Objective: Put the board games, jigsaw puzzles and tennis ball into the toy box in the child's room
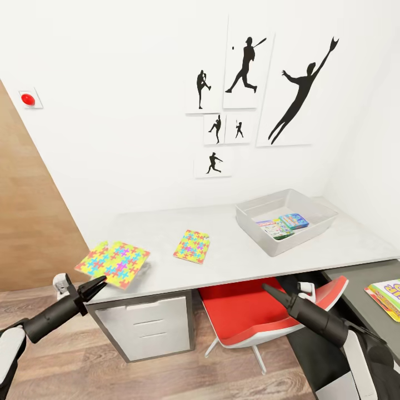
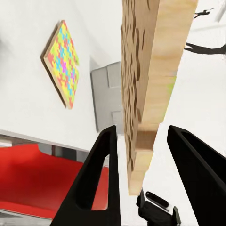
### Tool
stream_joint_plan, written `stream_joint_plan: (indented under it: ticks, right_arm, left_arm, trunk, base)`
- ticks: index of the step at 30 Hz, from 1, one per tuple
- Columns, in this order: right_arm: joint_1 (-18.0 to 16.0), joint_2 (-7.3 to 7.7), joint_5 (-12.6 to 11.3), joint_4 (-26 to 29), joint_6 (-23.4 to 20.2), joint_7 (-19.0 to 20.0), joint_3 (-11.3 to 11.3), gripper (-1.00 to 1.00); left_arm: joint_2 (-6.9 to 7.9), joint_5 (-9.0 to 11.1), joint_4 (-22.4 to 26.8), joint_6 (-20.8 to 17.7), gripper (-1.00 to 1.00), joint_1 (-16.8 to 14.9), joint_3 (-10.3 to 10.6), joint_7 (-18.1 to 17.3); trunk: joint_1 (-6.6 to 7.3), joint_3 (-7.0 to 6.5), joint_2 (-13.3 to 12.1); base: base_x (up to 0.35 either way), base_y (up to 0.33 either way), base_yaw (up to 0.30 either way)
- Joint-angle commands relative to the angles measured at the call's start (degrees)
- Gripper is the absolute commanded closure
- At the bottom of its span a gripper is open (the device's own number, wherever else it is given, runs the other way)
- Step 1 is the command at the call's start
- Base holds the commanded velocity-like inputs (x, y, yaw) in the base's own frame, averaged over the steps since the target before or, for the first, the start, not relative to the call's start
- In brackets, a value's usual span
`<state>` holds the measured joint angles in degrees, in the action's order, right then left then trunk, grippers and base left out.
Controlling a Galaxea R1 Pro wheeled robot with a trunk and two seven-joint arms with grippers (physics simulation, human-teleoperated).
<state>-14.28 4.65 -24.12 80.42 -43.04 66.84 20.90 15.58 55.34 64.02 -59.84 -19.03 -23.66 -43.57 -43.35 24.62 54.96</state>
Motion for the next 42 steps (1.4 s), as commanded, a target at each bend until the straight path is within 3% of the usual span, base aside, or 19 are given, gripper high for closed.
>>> stream_joint_plan:
  ticks: [1,7,9,11,13,17,21,26,31,33,36,42]
  right_arm:
    - [0.0,0.01,-0.2,0.0,-0.4,0.0,0.0,-1.0]
    - [0.0,0.01,-0.3,0.0,-0.4,0.1,0.1,-1.0]
    - [0.0,0.05,-0.3,0.0,-0.4,0.2,0.1,-1.0]
    - [0.0,0.07,-0.3,0.0,-0.5,0.4,0.1,-1.0]
    - [0.0,0.05,-0.3,0.0,-0.5,0.5,0.1,-1.0]
    - [0.0,0.07,-0.3,0.0,-0.5,0.7,0.1,-1.0]
    - [0.0,0.11,-0.7,0.0,-0.6,0.8,0.2,-1.0]
    - [0.0,0.11,-1.0,0.0,-0.6,0.8,0.3,-1.0]
    - [0.0,0.19,-1.1,0.1,-0.7,1.1,0.4,-1.0]
    - [0.0,0.24,-1.0,0.1,-0.7,2.1,0.6,-1.0]
    - [0.0,0.27,-1.0,0.2,-0.7,3.2,0.6,-1.0]
    - [0.1,0.35,-1.0,0.4,-0.8,3.7,0.7,-1.0]
  left_arm:
    - [0.1,-0.3,0.2,-0.2,1.0,0.0,0.4,-0.4]
    - [0.87,-0.7,3.7,-0.2,1.0,0.3,3.5,-0.3]
    - [2.69,-0.9,5.9,-0.2,1.0,0.3,7.8,-0.4]
    - [5.54,-0.8,7.8,-0.2,1.0,0.3,13.4,-0.4]
    - [7.56,-0.6,8.5,-0.2,1.0,0.3,16.9,-0.4]
    - [9.48,-0.4,9.4,-0.2,1.0,0.1,20.2,-0.9]
    - [10.52,-0.9,10.2,-0.2,1.0,-0.5,21.5,-5.6]
    - [11.82,-1.3,10.4,-0.2,1.0,-0.5,21.9,-8.0]
    - [15.4,-1.4,10.7,-0.2,1.0,-0.5,22.1,-10.0]
    - [16.77,-1.5,10.8,-0.2,1.0,-0.5,22.1,-12.6]
    - [17.28,-1.7,11.0,0.0,1.0,-0.3,22.2,-14.8]
    - [17.51,-2.0,11.5,0.3,1.0,0.0,22.2,-15.6]
  trunk:
    - [0.0,0.06,0.0]
    - [0.0,0.06,0.0]
    - [0.0,0.06,0.0]
    - [0.0,0.06,0.0]
    - [0.0,0.06,0.0]
    - [0.0,0.06,0.0]
    - [0.0,-0.02,0.0]
    - [0.0,-0.32,0.0]
    - [0.0,-0.66,0.0]
    - [0.0,-0.8,0.0]
    - [0.0,-1.0,0.0]
    - [0.0,-1.42,0.0]
  base:
    - [0.0,0.0,0.0]
    - [0.0,0.0,0.0]
    - [0.0,0.0,0.0]
    - [0.0,0.0,0.0]
    - [0.0,0.0,0.0]
    - [0.0,0.0,0.0]
    - [0.0,0.0,-0.052]
    - [0.0,0.0,-0.164]
    - [0.0,0.0,-0.193]
    - [0.0,0.0,-0.197]
    - [0.0,0.0,-0.198]
    - [0.0,0.0,-0.198]
